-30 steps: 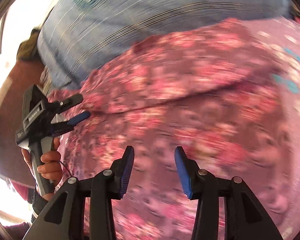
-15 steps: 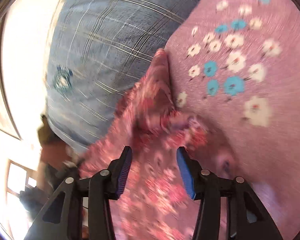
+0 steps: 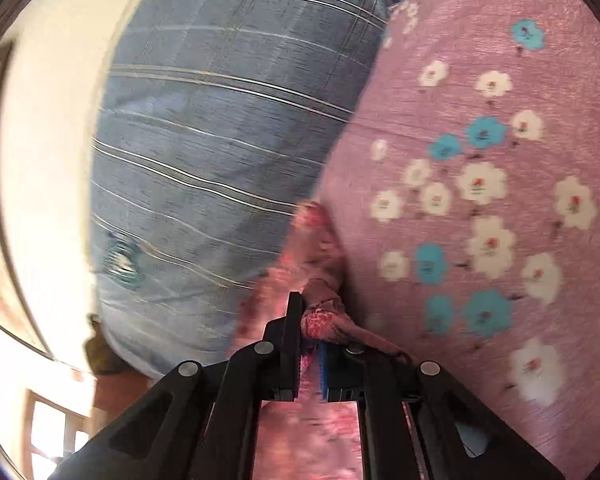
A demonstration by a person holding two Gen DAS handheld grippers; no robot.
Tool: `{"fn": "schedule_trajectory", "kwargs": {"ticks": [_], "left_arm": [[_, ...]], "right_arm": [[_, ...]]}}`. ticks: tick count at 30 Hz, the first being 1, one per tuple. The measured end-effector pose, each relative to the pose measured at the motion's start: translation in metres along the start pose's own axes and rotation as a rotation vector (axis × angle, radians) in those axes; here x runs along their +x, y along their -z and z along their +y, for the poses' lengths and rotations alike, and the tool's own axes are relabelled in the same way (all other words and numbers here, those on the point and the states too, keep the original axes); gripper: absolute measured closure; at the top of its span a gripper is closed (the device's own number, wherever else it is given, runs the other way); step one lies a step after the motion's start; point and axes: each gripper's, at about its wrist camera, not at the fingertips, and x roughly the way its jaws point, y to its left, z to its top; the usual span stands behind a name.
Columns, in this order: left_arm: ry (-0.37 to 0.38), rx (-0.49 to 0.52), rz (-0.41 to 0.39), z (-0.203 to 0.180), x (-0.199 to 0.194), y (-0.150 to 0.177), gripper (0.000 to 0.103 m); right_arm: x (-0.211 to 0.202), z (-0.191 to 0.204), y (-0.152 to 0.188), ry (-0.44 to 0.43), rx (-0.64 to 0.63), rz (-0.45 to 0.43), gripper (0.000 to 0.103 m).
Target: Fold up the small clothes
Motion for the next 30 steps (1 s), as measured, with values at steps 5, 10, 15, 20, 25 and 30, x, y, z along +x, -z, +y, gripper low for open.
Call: {"fn": "schedule_trajectory", "kwargs": {"ticks": [5,10,15,20,25,30], "left_arm": [[0.057,0.004,0.011,0.022,-0.011,0.014,0.088],[0.091,-0.015,-0.059,0.04,-0.052,0.01,0.079],[0.075,0.069,-0.092,0.008,-0.05,-0.005,0.056],[0.013,0.141,-0.023,-0.017,-0.007,-0.007,0.056],[-0.031,0.214,-0.039,-0.02,0.013,0.003,0.056],[0.055,0.15,-0.047,-0.013,-0.014,-0.001,0.055]], "right_arm": [[-0.009,-0.013,0.02,0.066,-0.065,0.068,0.093],[-0.049,0.003,0.025,0.051,-0.168,0.062,0.086],[-0.014,0.041,-0.003,0.122,-0.298,-0.002,0.052],[0.06,0.041,-0.015,0.234,-0.318,0.12,0.092],[0.067,0.044,-0.016,0.32,-0.431,0.077,0.098],[0.042,0.065,-0.004,0.336,-0.508,0.017,0.09]]}}
